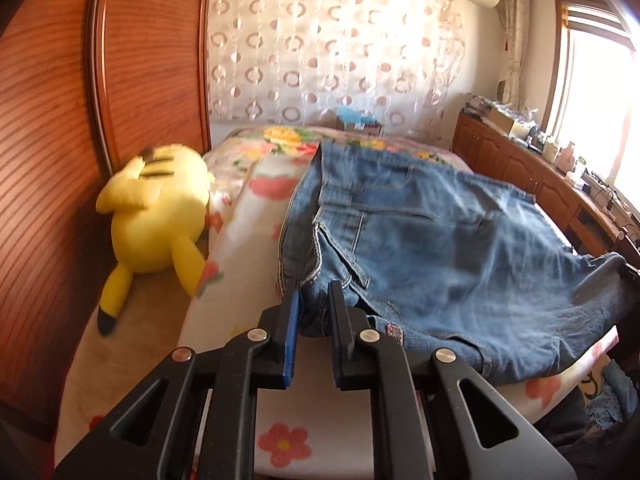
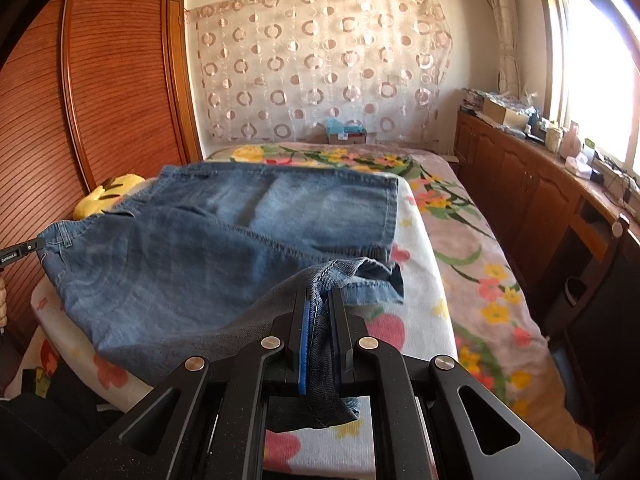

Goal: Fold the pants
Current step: 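Lift the jeans with both grippers and flip them over onto the bed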

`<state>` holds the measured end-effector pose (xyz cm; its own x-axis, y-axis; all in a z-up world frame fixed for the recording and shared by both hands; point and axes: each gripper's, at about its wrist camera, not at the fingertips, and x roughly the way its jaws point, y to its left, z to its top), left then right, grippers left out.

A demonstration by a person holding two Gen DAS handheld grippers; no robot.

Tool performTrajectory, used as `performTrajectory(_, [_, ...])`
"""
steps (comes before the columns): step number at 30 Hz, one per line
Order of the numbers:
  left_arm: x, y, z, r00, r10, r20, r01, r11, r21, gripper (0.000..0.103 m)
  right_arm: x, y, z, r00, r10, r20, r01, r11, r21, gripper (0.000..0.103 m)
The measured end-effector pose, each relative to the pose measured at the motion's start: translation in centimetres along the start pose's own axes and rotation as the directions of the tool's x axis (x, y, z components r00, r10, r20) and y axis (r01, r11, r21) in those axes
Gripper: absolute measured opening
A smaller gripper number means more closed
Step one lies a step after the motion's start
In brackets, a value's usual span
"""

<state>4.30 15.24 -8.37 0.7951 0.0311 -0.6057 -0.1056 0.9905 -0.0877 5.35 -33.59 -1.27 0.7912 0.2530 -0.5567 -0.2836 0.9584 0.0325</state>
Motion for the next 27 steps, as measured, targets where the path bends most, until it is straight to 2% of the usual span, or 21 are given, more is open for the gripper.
performTrajectory(8, [-0.9, -1.0, 3.8, 0.997, 0.006, 0.078, -0.009, 0.999, 0.038, 0.014, -1.3, -0.6, 2.9, 0.994, -0.001, 0.107, 0.003, 1.0, -0.013, 0.008])
performTrajectory(14, [-0.8, -1.8, 7.0, 0.992, -0.001, 0.124, -0.007, 0.998, 0.059, 0.014, -0.7, -1.3, 3.9, 0.989, -0.019, 0.145, 0.022, 1.0, -0.02, 0.007])
performTrajectory(17, [0.0, -2.2, 7.9, 0.992, -0.006, 0.123, -0.003, 0.997, 0.072, 0.014, 0.5, -1.4, 4.0, 0.989, -0.019, 0.145, 0.022, 1.0, -0.014, 0.007])
performTrajectory(24, [3.2, -2.5, 8.8, 0.995, -0.001, 0.096, -0.007, 0.996, 0.088, 0.013, 5.1, -1.5, 3.4, 0.996, -0.027, 0.08, 0.028, 0.999, -0.02, 0.007])
performTrajectory(27, [4.1, -2.3, 9.7, 0.996, 0.006, 0.093, -0.013, 0.997, 0.077, 0.013, 6.1, -2.0, 4.4, 0.997, -0.018, 0.076, 0.018, 1.0, 0.003, 0.007])
